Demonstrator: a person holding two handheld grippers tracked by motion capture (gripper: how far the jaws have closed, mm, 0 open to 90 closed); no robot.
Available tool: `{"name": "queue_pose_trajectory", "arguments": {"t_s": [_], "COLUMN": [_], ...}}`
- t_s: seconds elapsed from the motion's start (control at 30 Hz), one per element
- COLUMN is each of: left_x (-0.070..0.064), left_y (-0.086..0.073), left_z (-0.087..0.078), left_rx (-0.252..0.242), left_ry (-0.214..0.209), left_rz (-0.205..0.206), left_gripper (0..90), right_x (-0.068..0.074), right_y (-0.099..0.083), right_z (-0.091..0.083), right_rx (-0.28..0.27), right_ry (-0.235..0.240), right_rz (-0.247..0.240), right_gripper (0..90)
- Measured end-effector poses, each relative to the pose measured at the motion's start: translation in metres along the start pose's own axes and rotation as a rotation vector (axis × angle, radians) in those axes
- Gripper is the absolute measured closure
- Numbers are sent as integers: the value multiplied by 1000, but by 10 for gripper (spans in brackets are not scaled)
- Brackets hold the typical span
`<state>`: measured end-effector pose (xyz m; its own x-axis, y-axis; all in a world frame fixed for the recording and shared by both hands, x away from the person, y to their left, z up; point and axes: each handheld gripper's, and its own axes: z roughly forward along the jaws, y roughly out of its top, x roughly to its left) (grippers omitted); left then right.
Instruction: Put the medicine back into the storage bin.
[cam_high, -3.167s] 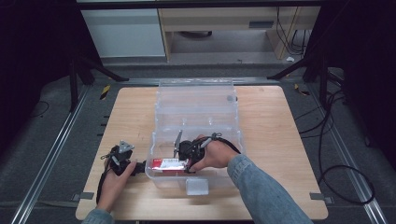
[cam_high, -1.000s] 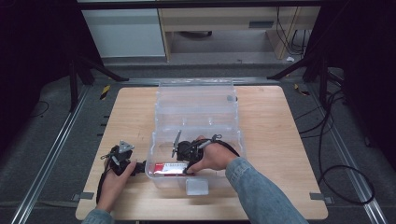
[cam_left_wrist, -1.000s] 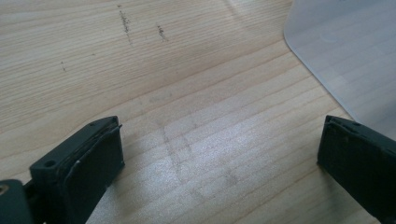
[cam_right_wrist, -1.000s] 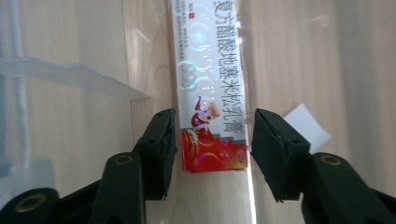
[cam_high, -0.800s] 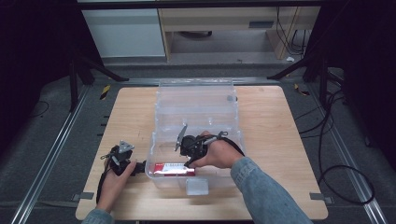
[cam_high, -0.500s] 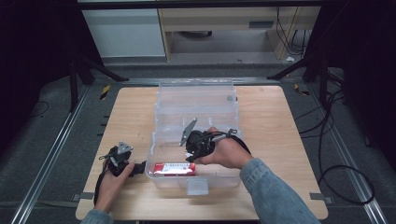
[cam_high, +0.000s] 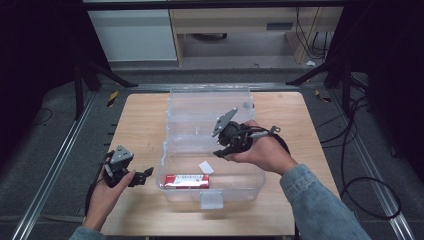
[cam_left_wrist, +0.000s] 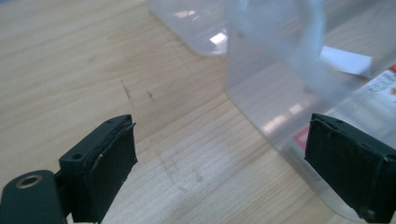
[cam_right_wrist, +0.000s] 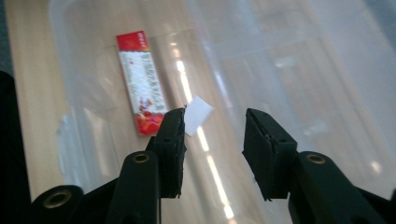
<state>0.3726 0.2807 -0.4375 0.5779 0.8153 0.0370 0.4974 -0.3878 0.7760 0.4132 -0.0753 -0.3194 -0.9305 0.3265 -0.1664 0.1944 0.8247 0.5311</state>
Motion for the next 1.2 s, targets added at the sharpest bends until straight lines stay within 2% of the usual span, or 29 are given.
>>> {"name": "queue_pose_trajectory", "arguments": {"t_s": [0.03, 0.07, 0.1, 0.13, 0.17, 0.23, 0.27, 0.3, 0.33, 0.4, 0.43, 0.47, 0.5, 0.57, 0.63, 0.67, 0.7, 0.73, 0.77, 0.8, 0.87, 0.93, 1.03, 1.1, 1.2], "left_x": [-3, -5, -5, -7, -12, -15, -18, -25, -29, -32, -35, -39, -45, -48, -57, -57, -63, -63, -67, -67, -72, -74, -80, -83, -86], "left_y": [10, 15, 15, 20, 29, 33, 37, 43, 45, 46, 48, 49, 50, 50, 51, 51, 50, 50, 50, 50, 48, 48, 46, 43, 40], "left_z": [-8, -12, -12, -16, -22, -24, -26, -28, -29, -29, -30, -30, -32, -32, -32, -32, -32, -32, -33, -33, -32, -32, -29, -24, -14], "left_rx": [-3, -12, -12, -16, -20, -18, -13, 1, -2, -5, -7, -8, -8, -5, 1, 1, 3, 3, 3, 3, 18, 18, 25, 42, 62], "left_ry": [-12, -14, -14, -21, -45, -55, -61, -67, -73, -80, -87, -97, -108, -114, -131, -131, -139, -139, -167, -167, -179, -189, -237, -263, -292], "left_rz": [29, 39, 39, 51, 73, 85, 103, 142, 156, 162, 171, 178, 201, 211, 239, 239, 257, 257, 263, 263, 282, 279, 279, 289, 284], "left_gripper": [88, 87, 87, 87, 83, 79, 75, 72, 72, 73, 78, 78, 87, 94, 125, 140, 147, 162, 180, 188, 212, 229, 243, 278, 304], "right_x": [-7, -9, -12, -12, -18, -22, -25, -32, -37, -41, -49, -49, -58, -61, -71, -71, -76, -76, -78, -78, -81, -82, -87, -94, -99], "right_y": [-2, -3, -3, -3, -5, -5, -6, -8, -9, -10, -13, -13, -14, -15, -14, -14, -12, -12, -10, -10, -5, -4, -1, 0, 2], "right_z": [-9, -14, -18, -18, -26, -29, -31, -34, -35, -36, -37, -37, -36, -36, -33, -33, -31, -31, -30, -30, -29, -29, -24, -16, -10], "right_rx": [5, 8, 6, 6, 11, 19, 29, 42, 53, 55, 51, 51, 60, 64, 73, 73, 71, 71, 67, 67, 93, 104, 123, 148, 156], "right_ry": [-32, -50, -64, -64, -89, -103, -114, -143, -160, -170, -176, -176, -177, -180, -183, -183, -183, -183, -182, -182, -193, -198, -198, -192, -188], "right_rz": [7, 6, 10, 10, 7, 6, 2, 8, 13, 25, 55, 55, 62, 65, 66, 66, 64, 64, 59, 59, 36, 22, 11, -7, -6], "right_gripper": [553, 536, 524, 524, 499, 487, 479, 448, 433, 426, 386, 386, 368, 361, 381, 381, 416, 416, 458, 458, 515, 529, 577, 602, 606]}}
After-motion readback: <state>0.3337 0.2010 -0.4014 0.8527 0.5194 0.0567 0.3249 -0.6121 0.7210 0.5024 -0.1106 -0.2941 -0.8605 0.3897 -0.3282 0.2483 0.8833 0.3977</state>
